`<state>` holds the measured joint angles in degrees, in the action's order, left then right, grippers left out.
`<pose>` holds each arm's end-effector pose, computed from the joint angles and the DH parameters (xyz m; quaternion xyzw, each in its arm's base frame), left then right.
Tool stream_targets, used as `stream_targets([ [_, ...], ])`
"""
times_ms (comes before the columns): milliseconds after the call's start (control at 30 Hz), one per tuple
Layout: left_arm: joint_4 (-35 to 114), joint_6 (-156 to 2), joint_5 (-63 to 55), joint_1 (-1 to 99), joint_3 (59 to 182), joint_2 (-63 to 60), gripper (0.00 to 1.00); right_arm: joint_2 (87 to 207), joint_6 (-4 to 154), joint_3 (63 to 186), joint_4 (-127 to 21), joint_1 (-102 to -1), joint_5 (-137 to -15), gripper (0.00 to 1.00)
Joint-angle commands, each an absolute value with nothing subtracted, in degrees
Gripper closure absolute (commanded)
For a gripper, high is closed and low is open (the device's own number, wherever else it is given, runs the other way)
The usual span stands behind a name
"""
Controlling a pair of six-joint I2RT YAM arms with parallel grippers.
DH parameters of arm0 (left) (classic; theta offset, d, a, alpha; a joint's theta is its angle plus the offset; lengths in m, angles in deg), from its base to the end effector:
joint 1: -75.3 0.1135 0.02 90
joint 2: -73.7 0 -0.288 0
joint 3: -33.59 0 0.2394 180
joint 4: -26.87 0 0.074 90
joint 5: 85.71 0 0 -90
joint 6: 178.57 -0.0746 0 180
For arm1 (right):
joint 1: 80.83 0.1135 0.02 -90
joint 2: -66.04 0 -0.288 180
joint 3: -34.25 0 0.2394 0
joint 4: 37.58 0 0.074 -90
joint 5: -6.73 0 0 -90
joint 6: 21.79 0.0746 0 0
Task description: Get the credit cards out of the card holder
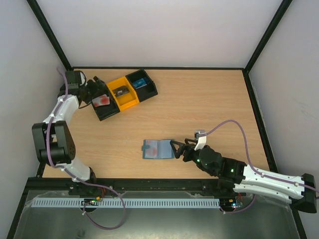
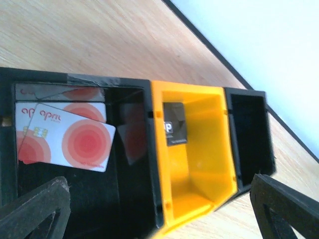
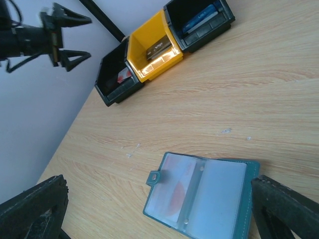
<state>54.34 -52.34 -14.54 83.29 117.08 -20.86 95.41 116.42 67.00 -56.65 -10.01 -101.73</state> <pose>0.3905 0.0305 0.2645 -0.2687 0.8501 -0.2474 0.3794 0.0707 0.1314 0.2297 -0.0592 0.7904 0.4489 0.4126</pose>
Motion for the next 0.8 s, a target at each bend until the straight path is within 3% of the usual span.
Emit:
stream_targets([
  [0, 57.74, -53.70, -17.63, 82.03, 113.45, -14.25, 0.00, 96.40, 119.40, 67.37, -60.04, -10.25, -104.34, 0.02],
  [333, 62.53, -56.62, -19.44, 77.11, 100.59, 2.68, 0.00, 101.83, 126.17, 70.92, -66.02, -10.26, -107.23, 0.02],
  [633, 63.85, -56.39, -22.10, 73.85, 86.94, 16.16, 0.01, 103.35, 127.30, 67.76, -59.33, -10.21, -103.03, 0.00],
  [767, 64.62, -56.53, -20.28, 73.72, 86.10, 17.94, 0.14, 103.75, 128.18, 67.33, -58.17, -10.26, -102.81, 0.03],
])
